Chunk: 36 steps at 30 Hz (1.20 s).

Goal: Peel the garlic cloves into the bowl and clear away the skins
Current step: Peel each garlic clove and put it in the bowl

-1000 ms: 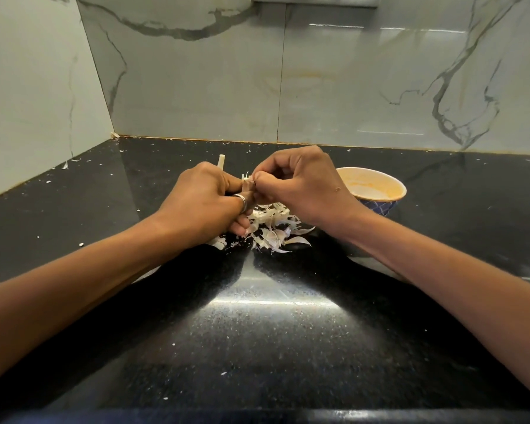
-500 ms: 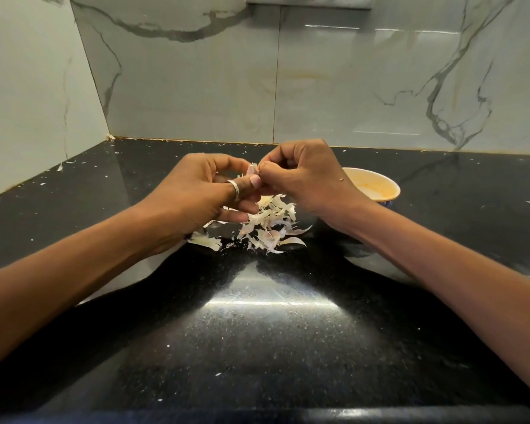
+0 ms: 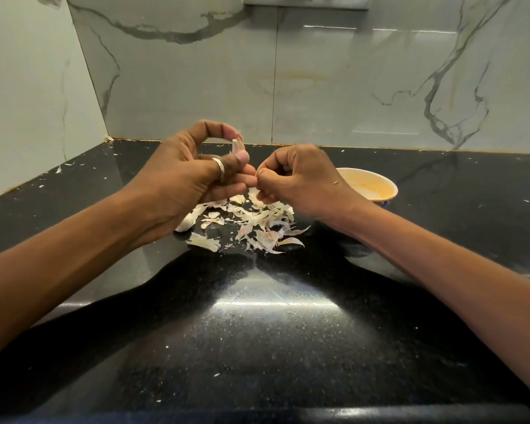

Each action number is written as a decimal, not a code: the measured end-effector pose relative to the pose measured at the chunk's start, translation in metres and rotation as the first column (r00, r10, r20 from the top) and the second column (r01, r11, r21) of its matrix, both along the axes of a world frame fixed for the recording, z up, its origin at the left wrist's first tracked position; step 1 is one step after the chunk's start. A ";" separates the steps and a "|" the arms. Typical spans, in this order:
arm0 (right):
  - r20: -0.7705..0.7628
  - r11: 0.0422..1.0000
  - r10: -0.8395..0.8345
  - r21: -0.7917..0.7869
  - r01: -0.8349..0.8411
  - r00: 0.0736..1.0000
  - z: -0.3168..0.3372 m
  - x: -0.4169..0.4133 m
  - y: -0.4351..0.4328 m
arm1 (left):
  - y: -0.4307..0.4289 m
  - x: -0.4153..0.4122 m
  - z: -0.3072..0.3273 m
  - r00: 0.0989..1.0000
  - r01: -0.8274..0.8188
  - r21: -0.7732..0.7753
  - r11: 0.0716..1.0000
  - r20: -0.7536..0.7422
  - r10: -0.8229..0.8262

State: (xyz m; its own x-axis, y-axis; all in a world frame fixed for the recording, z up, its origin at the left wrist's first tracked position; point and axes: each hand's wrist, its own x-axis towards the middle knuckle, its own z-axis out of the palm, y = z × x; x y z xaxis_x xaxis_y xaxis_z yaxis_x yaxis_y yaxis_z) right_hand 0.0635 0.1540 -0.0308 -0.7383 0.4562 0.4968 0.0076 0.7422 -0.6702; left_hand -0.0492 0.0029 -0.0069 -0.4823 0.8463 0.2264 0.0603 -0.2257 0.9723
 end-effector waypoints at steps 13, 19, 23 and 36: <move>-0.159 0.986 -0.026 0.157 0.051 0.987 0.009 0.004 -0.002 | 0.001 0.002 -0.006 0.996 -0.023 -0.055 0.998 -0.083 0.018; -0.181 0.984 -0.006 0.175 0.038 0.983 0.008 0.002 -0.001 | 0.001 0.003 -0.005 0.996 -0.032 -0.069 0.997 -0.087 0.026; -0.178 0.988 0.083 0.141 -0.059 0.981 0.009 0.001 0.001 | 0.002 0.005 -0.005 0.998 -0.028 -0.067 0.997 -0.066 0.023; -0.117 0.965 0.258 0.086 -0.249 0.959 0.021 0.011 0.006 | -0.001 -0.003 0.000 0.988 0.023 -0.148 0.989 -0.145 -0.045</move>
State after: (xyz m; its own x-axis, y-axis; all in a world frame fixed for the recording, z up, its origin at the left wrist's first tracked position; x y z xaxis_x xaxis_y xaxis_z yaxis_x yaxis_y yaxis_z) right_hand 0.0740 0.1596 -0.0096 -0.7548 0.2229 0.6170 -0.2677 0.7540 -0.5999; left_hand -0.0522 0.0020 -0.0072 -0.4228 0.8908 0.1666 0.2004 -0.0873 0.9758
